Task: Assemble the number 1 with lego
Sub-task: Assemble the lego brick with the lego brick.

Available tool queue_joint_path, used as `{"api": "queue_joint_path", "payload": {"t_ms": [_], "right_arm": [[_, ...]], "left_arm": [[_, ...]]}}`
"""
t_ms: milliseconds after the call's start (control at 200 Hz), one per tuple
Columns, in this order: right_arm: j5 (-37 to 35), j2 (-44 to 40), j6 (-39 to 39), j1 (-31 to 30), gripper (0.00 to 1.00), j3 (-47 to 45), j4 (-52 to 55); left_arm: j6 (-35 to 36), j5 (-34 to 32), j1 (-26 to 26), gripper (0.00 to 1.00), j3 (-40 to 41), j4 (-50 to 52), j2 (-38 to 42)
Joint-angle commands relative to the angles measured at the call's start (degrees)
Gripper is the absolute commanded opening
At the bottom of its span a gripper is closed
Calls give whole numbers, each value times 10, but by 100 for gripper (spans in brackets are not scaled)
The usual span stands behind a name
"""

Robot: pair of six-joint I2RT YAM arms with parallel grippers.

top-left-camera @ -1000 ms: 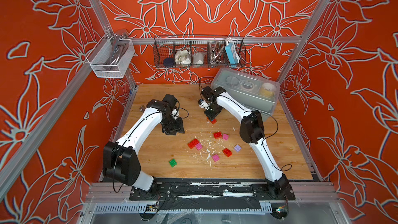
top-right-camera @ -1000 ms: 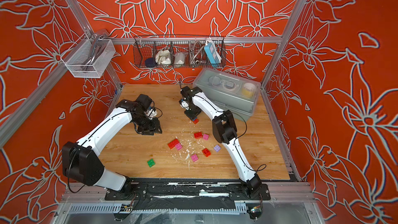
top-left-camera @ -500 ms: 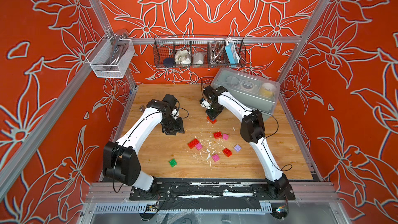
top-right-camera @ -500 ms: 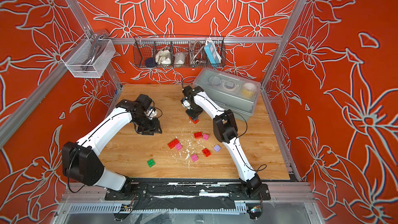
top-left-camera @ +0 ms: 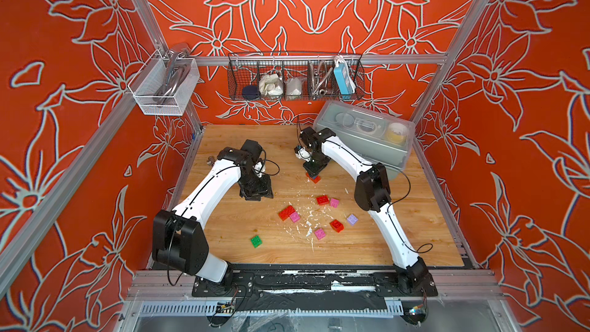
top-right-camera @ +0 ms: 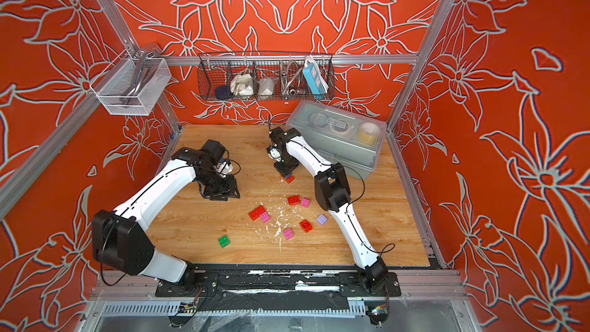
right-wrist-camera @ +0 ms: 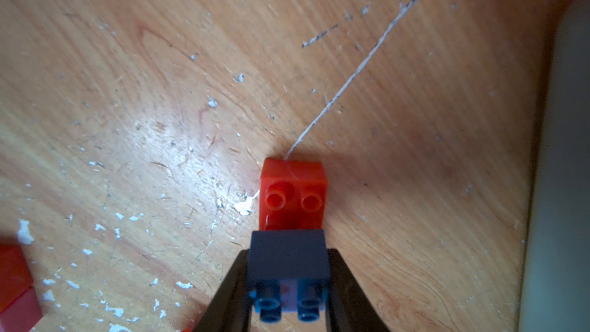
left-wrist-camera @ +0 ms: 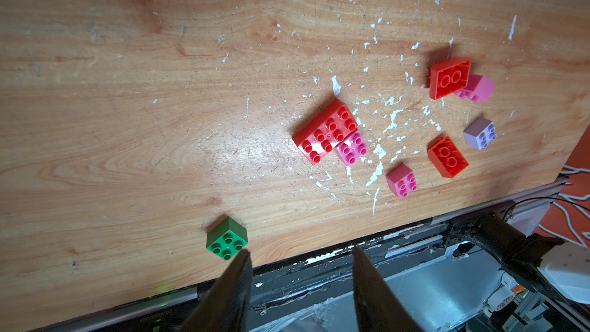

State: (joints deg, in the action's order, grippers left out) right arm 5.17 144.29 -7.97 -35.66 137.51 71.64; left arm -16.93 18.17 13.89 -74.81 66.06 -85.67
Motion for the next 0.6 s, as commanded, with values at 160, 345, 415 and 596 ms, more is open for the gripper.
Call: {"api": "queue_joint_path", "payload": {"t_ms": [160, 345, 415, 596], "right_arm": [[-32, 41, 14, -13, 23, -11, 20], [-36, 48, 9, -22, 22, -22, 51], [-37, 44, 3, -30, 22, -28, 55], [-31, 37, -7, -42, 22, -25, 51]], "left_arm": [[4, -2, 3, 50, 25, 13, 20], [4, -2, 3, 50, 44, 8, 38], [5, -2, 3, 50, 54, 5, 47], [5, 3, 3, 50, 64, -1, 51]]}}
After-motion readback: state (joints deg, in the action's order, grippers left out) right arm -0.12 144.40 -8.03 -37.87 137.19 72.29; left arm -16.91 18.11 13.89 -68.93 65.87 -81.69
